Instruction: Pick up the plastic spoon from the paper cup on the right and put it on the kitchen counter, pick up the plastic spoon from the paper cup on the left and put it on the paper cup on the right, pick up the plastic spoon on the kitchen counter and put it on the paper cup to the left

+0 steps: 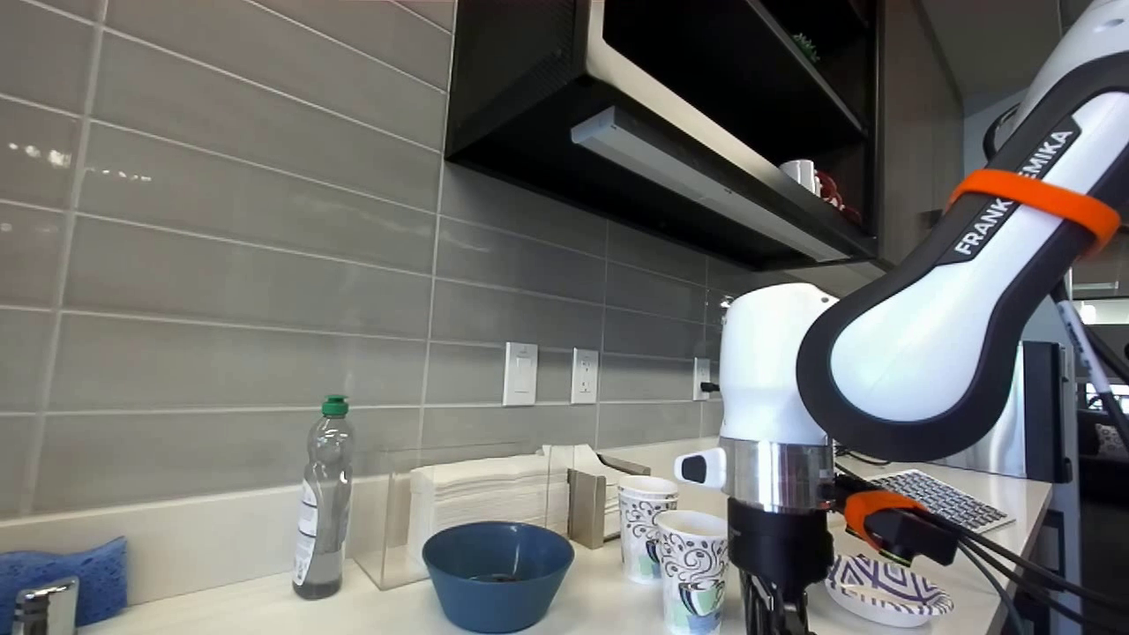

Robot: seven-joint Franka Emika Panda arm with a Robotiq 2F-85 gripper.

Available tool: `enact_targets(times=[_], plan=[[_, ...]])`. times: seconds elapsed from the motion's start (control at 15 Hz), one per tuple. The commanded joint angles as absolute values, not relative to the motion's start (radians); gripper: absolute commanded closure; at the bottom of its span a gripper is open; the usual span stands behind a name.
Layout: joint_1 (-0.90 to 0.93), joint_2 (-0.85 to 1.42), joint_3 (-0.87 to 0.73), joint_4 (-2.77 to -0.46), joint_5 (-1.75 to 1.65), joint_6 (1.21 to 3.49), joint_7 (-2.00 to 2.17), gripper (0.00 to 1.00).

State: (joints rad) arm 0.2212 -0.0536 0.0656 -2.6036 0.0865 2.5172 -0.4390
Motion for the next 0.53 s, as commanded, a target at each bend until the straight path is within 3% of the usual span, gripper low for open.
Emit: enact_targets(times=[0.0,0.2,0.47], plan=[[0.200,-0.020,0.082,-2.577,0.154,2.534,-0.499,0.81],[0.198,-0.031,0.089,-2.564,0.146,2.514,-0.498,0.99],[0.197,-0.106,0.103,-2.552,0.073,2.433,-0.460,0.97]])
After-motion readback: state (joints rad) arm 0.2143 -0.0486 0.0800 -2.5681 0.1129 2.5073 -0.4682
